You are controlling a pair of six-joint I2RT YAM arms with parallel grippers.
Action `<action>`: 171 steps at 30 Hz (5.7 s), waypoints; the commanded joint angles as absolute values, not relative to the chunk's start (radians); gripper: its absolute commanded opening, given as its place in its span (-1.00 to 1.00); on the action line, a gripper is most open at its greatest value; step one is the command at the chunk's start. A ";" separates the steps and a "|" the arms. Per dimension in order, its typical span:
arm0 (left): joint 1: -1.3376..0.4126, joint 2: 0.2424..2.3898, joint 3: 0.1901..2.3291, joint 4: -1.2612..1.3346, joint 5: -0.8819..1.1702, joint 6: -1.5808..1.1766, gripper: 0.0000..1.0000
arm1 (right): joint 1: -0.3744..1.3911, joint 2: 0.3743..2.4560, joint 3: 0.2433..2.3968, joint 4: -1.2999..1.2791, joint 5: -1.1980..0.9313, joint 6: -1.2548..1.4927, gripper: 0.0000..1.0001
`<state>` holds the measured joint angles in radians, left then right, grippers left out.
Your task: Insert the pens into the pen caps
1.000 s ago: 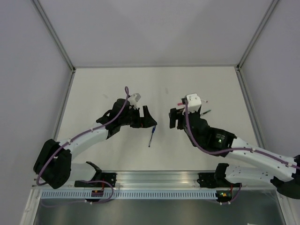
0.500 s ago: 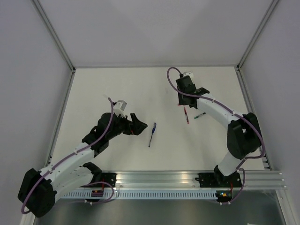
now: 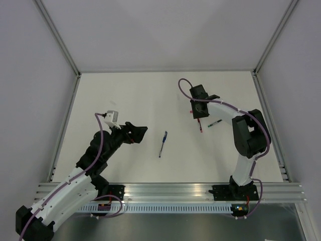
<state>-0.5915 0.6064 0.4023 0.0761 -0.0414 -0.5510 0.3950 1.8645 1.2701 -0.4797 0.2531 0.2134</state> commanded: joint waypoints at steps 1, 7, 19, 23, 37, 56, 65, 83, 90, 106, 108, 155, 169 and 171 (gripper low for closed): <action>-0.594 0.637 0.408 0.072 -0.077 -0.528 0.99 | 0.396 1.894 1.270 -0.445 0.235 0.206 -0.22; -0.594 0.664 0.411 0.072 -0.078 -0.526 0.99 | 0.394 1.933 1.269 -0.451 0.268 0.207 -0.23; -0.594 0.669 0.411 0.089 -0.028 -0.514 0.99 | 0.388 1.957 1.213 -0.442 0.209 0.222 -0.35; -0.594 0.699 0.419 0.115 0.037 -0.511 0.99 | 0.388 1.944 1.203 -0.456 0.195 0.235 -0.73; -0.594 0.748 0.387 0.308 0.352 -0.531 0.88 | 0.426 1.590 1.045 -0.252 -0.162 0.388 -1.00; -0.594 0.747 0.374 0.373 0.462 -0.552 0.70 | 0.969 1.200 0.796 0.371 -0.006 0.683 -1.00; -0.594 0.715 0.367 0.380 0.465 -0.563 -0.21 | 1.025 1.203 0.805 0.403 0.058 0.684 -1.00; -0.594 0.700 0.405 0.171 0.194 -0.587 -0.95 | 1.000 1.187 1.097 0.035 0.469 0.378 0.63; -0.594 0.585 0.400 0.075 0.038 -0.580 -0.95 | 0.755 1.379 1.283 -0.081 0.485 0.308 0.52; -0.594 0.472 0.390 0.021 -0.040 -0.581 -0.95 | 0.520 2.144 1.805 -0.276 0.266 0.118 0.24; -0.594 0.474 0.391 0.018 -0.040 -0.581 -0.95 | 0.502 2.201 1.842 -0.287 0.255 0.112 0.23; -0.594 0.502 0.416 -0.032 -0.080 -0.560 -0.95 | 0.449 2.246 1.671 -0.308 0.110 0.201 -0.67; -0.594 0.590 0.407 0.067 0.064 -0.566 -0.95 | 0.529 1.844 1.180 -0.195 0.024 0.339 -1.00; -0.594 0.624 0.407 0.095 0.103 -0.566 -0.95 | 0.558 1.783 1.145 -0.180 0.072 0.350 -1.00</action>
